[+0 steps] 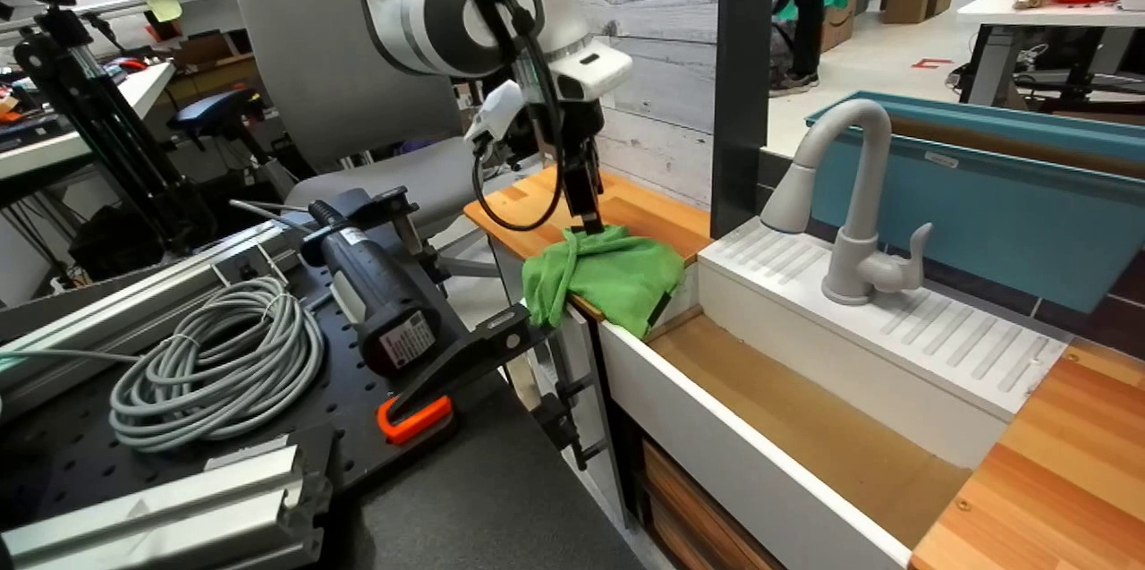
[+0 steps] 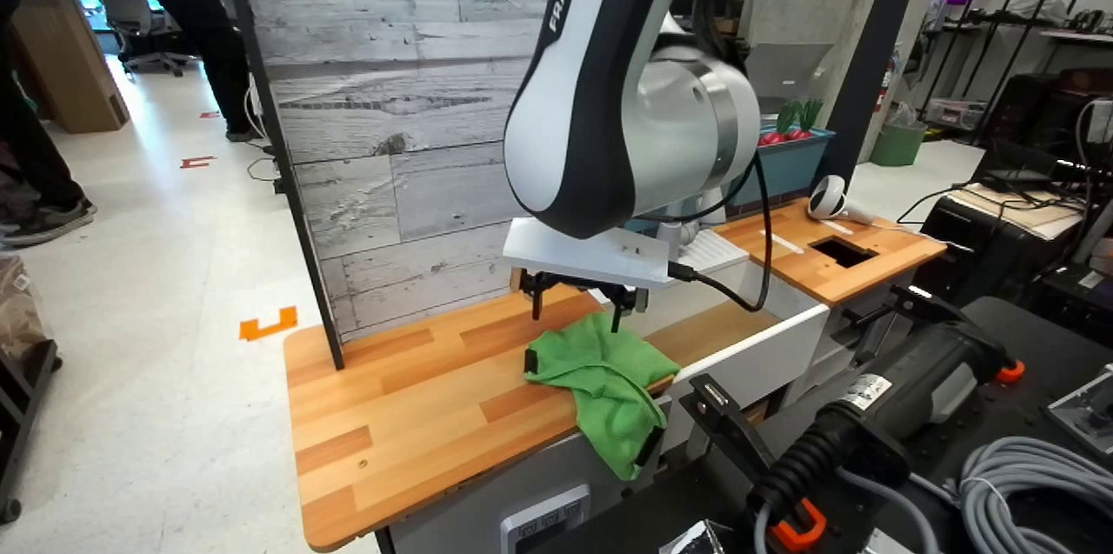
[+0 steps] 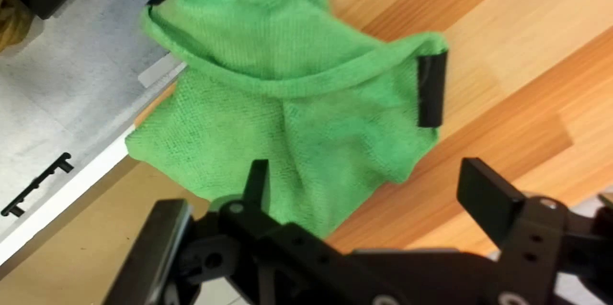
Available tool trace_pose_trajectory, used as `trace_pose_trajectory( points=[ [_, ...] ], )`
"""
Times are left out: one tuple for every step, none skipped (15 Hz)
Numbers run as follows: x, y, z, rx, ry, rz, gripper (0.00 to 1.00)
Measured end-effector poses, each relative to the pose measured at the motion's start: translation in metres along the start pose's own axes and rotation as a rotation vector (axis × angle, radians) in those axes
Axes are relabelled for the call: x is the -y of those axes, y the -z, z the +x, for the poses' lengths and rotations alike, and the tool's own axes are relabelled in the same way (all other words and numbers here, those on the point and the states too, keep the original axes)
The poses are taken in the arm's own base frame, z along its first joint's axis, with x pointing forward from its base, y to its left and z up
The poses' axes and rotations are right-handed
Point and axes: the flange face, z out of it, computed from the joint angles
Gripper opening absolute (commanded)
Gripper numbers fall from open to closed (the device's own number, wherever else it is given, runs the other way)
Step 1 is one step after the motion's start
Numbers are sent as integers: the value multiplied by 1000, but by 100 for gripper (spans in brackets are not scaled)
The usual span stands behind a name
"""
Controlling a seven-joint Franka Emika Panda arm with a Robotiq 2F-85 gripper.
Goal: Move the green cloth
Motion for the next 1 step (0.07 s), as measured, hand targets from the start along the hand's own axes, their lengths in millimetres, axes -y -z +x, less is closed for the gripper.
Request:
trace_pose_trajectory(
  points=[
    [2, 8, -7, 3, 7, 6, 100]
  ],
)
